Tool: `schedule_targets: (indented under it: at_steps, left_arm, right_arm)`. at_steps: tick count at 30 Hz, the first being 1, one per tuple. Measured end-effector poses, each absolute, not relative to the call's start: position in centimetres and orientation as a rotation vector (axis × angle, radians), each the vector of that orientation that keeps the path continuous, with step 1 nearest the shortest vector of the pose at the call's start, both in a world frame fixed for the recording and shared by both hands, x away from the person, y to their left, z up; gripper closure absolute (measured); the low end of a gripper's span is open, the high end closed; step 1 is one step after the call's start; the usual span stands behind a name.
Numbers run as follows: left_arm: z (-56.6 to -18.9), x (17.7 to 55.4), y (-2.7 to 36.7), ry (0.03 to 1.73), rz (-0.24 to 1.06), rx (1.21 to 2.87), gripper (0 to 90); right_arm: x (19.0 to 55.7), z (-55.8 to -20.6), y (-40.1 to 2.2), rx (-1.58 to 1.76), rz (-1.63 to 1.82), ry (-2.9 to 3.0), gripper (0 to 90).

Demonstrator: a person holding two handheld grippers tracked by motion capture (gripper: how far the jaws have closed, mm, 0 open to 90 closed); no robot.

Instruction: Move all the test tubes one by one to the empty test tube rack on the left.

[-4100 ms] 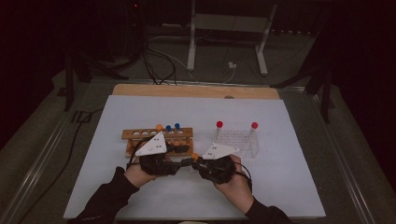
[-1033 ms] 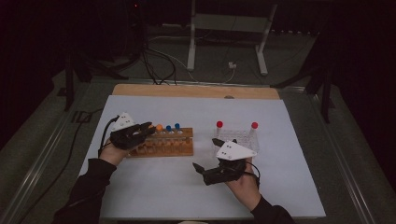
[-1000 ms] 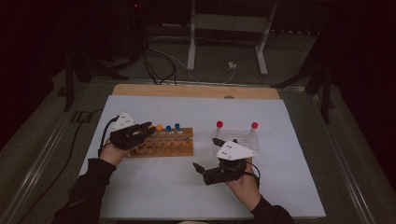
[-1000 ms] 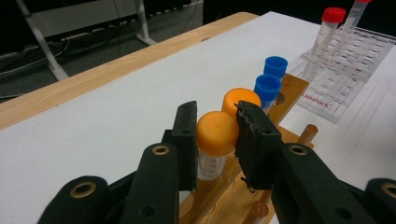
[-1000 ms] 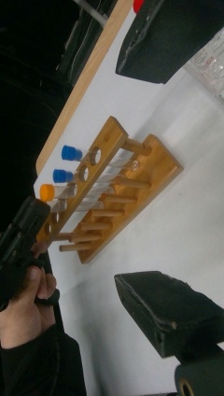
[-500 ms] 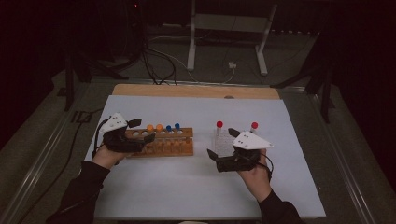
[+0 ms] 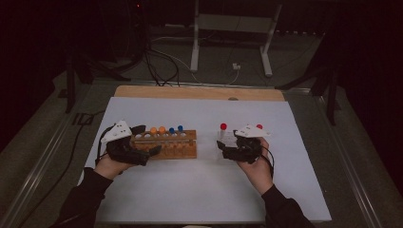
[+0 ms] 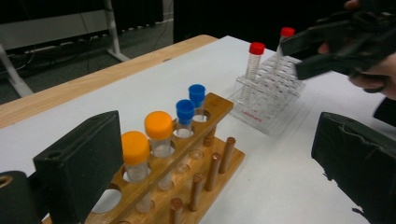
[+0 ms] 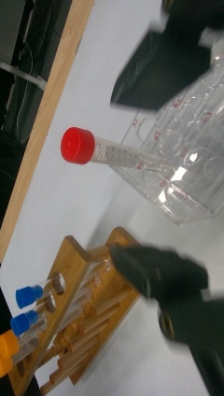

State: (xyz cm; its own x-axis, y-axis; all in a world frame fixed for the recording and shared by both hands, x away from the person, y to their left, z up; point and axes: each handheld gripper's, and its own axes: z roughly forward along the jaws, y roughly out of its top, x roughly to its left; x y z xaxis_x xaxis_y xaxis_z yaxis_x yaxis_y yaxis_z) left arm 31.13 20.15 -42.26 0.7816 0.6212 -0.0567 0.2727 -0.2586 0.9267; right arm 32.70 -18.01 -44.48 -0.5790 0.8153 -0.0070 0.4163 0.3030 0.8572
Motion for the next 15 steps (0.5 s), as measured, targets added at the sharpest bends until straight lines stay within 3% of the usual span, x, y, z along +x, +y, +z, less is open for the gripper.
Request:
schedule_targets:
  at_steps: [7,15]
  left_arm:
    - [-42.2,31.1,20.2,0.684,0.398,1.847,3.1]
    - [-42.1,31.0,20.0,0.672,0.39,1.854,3.1]
  right_arm:
    - [34.3,-45.1,-18.0,1.149,1.165,2.164,51.0]
    - [35.7,-45.8,-17.7,1.189,1.114,2.177,58.1]
